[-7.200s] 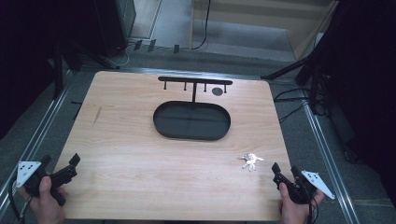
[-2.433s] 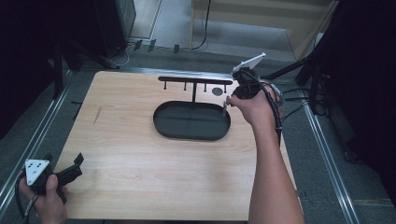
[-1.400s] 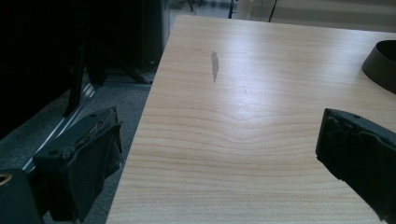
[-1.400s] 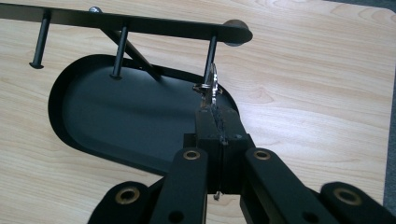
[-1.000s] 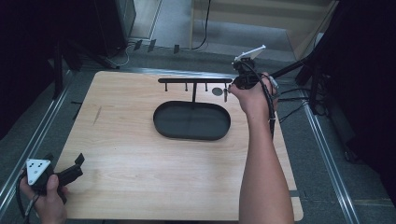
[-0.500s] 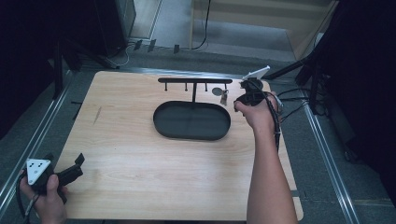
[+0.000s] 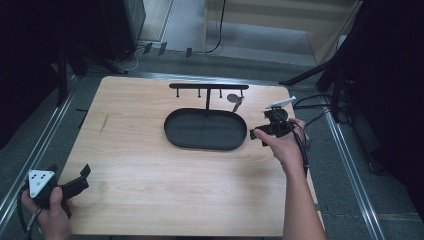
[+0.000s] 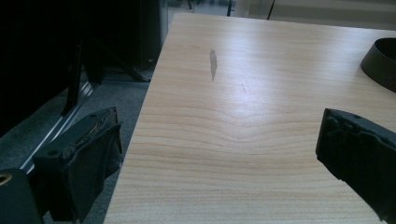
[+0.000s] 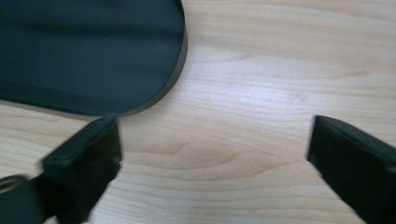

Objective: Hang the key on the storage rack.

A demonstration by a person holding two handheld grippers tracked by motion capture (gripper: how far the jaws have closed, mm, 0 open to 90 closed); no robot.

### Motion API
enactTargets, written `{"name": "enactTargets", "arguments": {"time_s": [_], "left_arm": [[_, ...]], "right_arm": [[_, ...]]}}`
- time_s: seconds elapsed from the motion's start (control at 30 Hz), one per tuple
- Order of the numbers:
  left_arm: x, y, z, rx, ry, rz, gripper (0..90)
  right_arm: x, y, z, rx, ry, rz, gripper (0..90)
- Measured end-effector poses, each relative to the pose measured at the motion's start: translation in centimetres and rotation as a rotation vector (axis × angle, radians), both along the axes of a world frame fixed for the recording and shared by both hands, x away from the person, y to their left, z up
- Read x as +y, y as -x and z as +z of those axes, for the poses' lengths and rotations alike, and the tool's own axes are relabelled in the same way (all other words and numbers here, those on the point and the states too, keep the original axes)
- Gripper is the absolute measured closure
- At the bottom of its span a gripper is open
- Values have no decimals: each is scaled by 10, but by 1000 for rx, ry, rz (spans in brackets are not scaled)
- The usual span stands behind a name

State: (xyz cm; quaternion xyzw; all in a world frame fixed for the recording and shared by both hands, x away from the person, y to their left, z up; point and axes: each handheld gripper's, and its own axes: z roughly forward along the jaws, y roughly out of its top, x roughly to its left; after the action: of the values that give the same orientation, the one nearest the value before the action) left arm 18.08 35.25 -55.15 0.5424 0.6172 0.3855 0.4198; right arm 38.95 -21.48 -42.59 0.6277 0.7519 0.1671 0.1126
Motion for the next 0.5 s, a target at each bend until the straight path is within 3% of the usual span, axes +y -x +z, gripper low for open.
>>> {"name": "enactTargets", "arguments": {"time_s": [0.13,0.5], "left_arm": [[0,0,0,0,-5,-2,6],[-1,0,0,1,-6,-6,6]], "right_arm": [[-9,23,-15,-57,-12,3,0],[-38,66,-53,-151,-74,-36,0]]}}
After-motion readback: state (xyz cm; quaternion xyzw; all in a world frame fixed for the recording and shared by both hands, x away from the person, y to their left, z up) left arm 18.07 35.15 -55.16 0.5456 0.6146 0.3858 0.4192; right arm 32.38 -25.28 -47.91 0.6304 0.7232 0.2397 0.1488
